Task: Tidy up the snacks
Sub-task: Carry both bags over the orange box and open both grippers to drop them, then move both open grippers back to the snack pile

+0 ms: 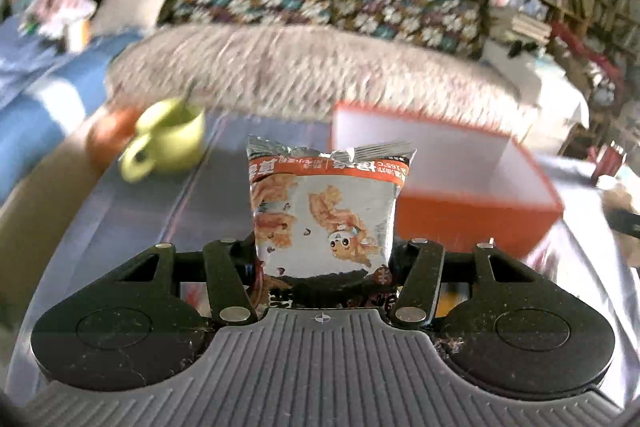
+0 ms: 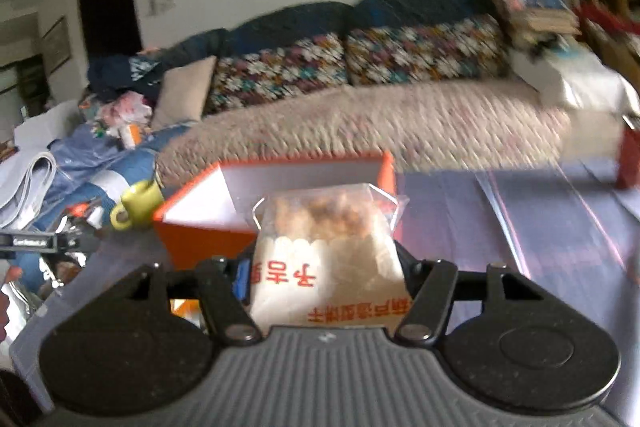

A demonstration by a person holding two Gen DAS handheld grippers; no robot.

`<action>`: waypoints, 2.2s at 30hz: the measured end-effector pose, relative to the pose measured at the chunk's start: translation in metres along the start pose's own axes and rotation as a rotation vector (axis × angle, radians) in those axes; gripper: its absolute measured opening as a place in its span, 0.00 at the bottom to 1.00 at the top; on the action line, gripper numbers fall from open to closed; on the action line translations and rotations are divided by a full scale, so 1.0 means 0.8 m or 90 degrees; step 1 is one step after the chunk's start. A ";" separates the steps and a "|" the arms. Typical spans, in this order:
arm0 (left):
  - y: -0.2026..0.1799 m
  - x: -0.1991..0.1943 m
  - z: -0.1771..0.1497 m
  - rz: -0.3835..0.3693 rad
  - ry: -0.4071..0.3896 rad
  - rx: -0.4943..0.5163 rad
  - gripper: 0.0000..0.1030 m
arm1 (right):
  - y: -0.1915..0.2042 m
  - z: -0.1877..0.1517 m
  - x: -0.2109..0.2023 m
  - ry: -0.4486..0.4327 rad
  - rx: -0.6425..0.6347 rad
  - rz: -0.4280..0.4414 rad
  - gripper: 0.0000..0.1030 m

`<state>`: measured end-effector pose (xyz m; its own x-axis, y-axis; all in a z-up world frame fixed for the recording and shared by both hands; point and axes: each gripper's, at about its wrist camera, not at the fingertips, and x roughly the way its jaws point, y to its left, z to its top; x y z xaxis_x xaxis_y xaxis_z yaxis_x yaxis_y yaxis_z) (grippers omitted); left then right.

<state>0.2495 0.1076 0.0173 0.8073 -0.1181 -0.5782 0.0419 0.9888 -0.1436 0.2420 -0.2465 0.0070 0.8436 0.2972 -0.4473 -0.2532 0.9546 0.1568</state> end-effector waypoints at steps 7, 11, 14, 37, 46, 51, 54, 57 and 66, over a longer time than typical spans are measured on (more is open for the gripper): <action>-0.044 0.126 0.083 -0.025 0.001 0.035 0.20 | -0.002 0.058 0.133 0.021 -0.039 0.020 0.63; -0.059 0.199 0.096 -0.018 0.020 0.062 0.23 | -0.004 0.059 0.184 0.046 -0.052 0.024 0.65; -0.059 0.227 0.091 -0.019 0.045 0.059 0.46 | -0.004 0.054 0.195 0.044 -0.049 0.031 0.74; -0.027 -0.026 -0.144 -0.030 0.129 -0.065 0.72 | -0.044 -0.151 -0.112 0.057 0.188 -0.099 0.99; -0.083 0.034 -0.108 -0.002 0.118 -0.071 0.51 | -0.025 -0.140 -0.144 0.035 0.150 -0.092 0.99; -0.045 0.022 -0.126 -0.003 0.155 -0.109 0.43 | -0.025 -0.145 -0.142 0.040 0.160 -0.081 0.99; -0.013 0.003 -0.136 0.009 0.160 -0.120 0.47 | -0.008 -0.146 -0.124 0.065 0.147 -0.043 1.00; 0.007 -0.010 -0.139 0.064 0.142 -0.096 0.58 | 0.028 -0.148 -0.101 0.094 0.097 0.001 0.99; 0.031 -0.051 -0.136 0.076 0.100 -0.117 0.63 | 0.118 -0.139 -0.048 0.087 -0.078 0.070 0.97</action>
<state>0.1537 0.1267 -0.0499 0.6983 -0.0289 -0.7152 -0.1673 0.9649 -0.2023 0.1331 -0.1658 -0.0593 0.7375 0.3914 -0.5504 -0.4024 0.9091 0.1073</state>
